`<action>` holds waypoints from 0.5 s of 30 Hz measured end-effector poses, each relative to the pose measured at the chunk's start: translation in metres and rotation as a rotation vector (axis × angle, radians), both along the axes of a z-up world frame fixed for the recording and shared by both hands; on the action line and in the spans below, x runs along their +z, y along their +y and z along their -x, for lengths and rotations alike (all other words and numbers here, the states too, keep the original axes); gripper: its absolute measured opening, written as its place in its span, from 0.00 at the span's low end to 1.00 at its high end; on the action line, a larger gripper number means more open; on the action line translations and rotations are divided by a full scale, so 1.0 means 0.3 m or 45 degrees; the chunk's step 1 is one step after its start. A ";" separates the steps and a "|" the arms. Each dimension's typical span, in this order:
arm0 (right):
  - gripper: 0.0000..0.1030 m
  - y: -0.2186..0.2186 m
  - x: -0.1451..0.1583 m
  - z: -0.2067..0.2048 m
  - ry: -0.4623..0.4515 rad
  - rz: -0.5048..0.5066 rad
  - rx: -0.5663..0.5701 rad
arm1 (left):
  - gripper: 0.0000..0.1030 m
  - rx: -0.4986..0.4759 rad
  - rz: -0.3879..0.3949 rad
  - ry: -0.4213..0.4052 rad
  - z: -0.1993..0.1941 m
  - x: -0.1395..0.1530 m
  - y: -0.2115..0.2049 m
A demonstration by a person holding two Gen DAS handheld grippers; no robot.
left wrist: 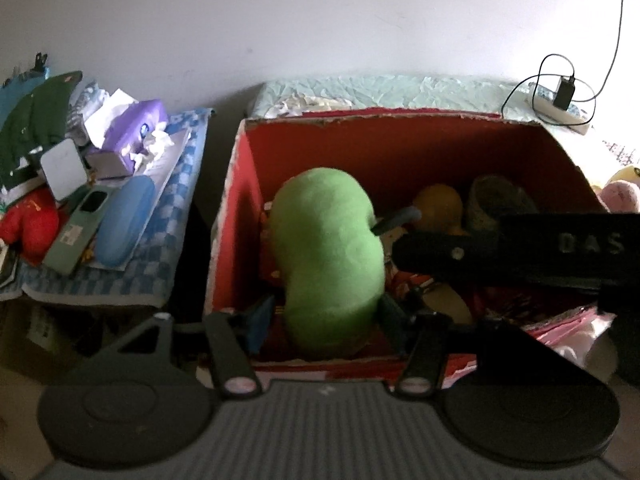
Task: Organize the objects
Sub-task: 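Carry the green plush into the red box and open the right gripper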
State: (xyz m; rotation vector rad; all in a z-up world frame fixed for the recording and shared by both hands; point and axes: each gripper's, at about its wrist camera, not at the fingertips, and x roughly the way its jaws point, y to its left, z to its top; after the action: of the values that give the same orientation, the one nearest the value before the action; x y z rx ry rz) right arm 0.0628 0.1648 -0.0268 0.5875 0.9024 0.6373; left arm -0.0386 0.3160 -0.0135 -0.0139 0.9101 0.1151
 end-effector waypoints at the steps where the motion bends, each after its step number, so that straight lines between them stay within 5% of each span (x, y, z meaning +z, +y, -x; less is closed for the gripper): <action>1: 0.41 -0.005 0.006 0.007 -0.011 -0.002 -0.002 | 0.59 0.004 0.004 0.004 -0.001 0.002 -0.004; 6: 0.41 -0.029 0.012 0.019 -0.027 -0.009 -0.024 | 0.72 -0.024 -0.007 -0.036 0.024 0.029 -0.030; 15: 0.41 -0.061 0.018 0.032 -0.050 0.000 -0.063 | 0.69 -0.029 -0.024 -0.036 0.027 0.027 -0.050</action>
State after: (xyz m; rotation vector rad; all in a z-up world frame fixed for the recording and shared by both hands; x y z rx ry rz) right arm 0.0533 0.1466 -0.0215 0.5940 0.8488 0.6023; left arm -0.0468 0.3009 -0.0052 0.0126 0.8803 0.1021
